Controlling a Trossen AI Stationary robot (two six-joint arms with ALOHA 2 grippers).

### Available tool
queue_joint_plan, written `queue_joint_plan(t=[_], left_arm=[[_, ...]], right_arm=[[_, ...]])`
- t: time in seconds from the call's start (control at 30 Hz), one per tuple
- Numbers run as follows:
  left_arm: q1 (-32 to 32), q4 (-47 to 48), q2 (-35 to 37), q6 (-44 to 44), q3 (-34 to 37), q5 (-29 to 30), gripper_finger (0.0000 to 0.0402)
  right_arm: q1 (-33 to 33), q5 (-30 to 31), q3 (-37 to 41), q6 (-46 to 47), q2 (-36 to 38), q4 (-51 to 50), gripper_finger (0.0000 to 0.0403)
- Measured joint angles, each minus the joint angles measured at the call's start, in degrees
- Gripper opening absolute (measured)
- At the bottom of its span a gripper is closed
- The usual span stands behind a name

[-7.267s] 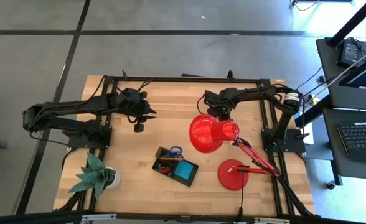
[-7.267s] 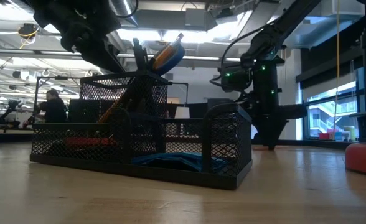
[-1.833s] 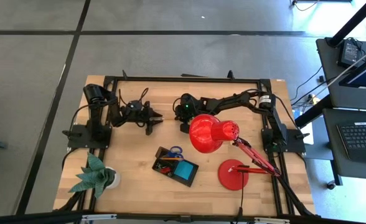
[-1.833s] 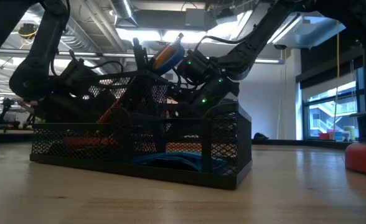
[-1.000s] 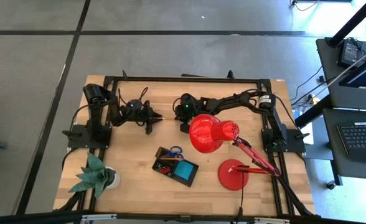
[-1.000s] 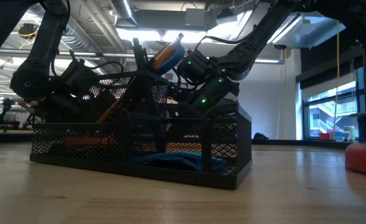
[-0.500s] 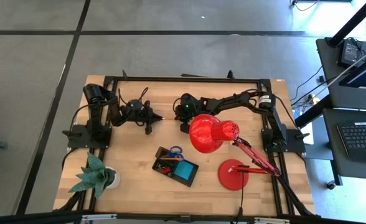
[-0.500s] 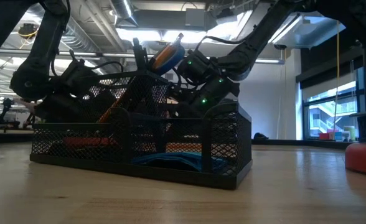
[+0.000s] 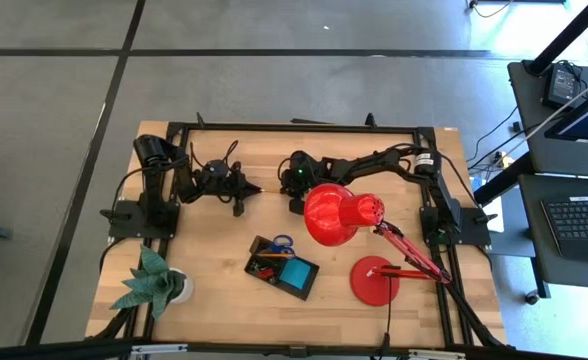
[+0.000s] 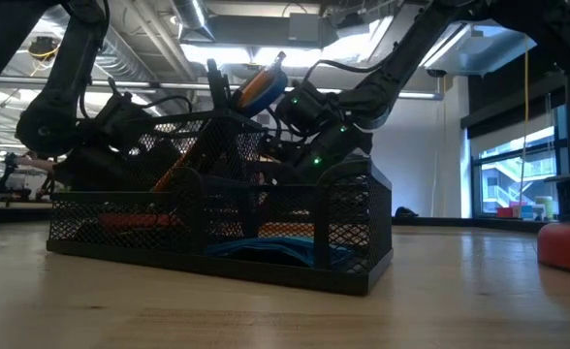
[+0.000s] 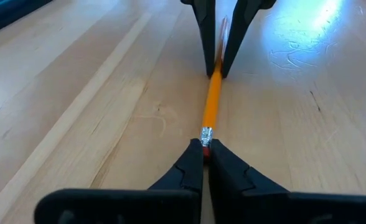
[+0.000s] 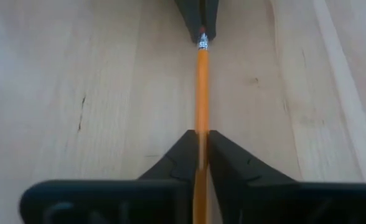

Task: Pick and place office supplies into organizer
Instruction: Put the orange pencil into the desk organizer

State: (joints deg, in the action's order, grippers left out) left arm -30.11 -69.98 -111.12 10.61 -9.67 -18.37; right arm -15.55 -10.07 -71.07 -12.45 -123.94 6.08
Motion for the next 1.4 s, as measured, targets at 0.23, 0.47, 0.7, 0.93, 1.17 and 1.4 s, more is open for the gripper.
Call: queue_joint_plan(t=[0.23,0.47,0.7,0.93,1.17,1.4], left_arm=[[0.0,0.0,0.0,0.0,0.0,-0.3,0.0005],[0.0,-0.4,0.0,0.0,0.0,-0.4,0.0004],[0.0,-1.4,-0.2,-0.4,0.1,-0.4,0.0003],[0.0,-1.4,-0.2,-0.9,0.1,-0.4,0.0003],[0.1,0.3,2.4,-1.9,0.3,-0.9,0.0003],[0.2,5.4,7.8,-1.1,0.6,-1.8,0.0003]], right_arm=[[0.4,0.1,-2.4,0.2,-0.2,-2.3,0.0105],[1.1,2.0,-8.1,1.3,-0.4,-6.2,0.0214],[2.6,9.9,-10.0,-0.1,4.2,-8.8,0.0260],[1.9,11.9,-0.6,0.3,12.4,-3.9,0.0261],[1.1,12.1,10.9,6.2,20.2,6.2,0.0260],[1.2,12.0,15.5,10.9,22.8,7.8,0.0260]])
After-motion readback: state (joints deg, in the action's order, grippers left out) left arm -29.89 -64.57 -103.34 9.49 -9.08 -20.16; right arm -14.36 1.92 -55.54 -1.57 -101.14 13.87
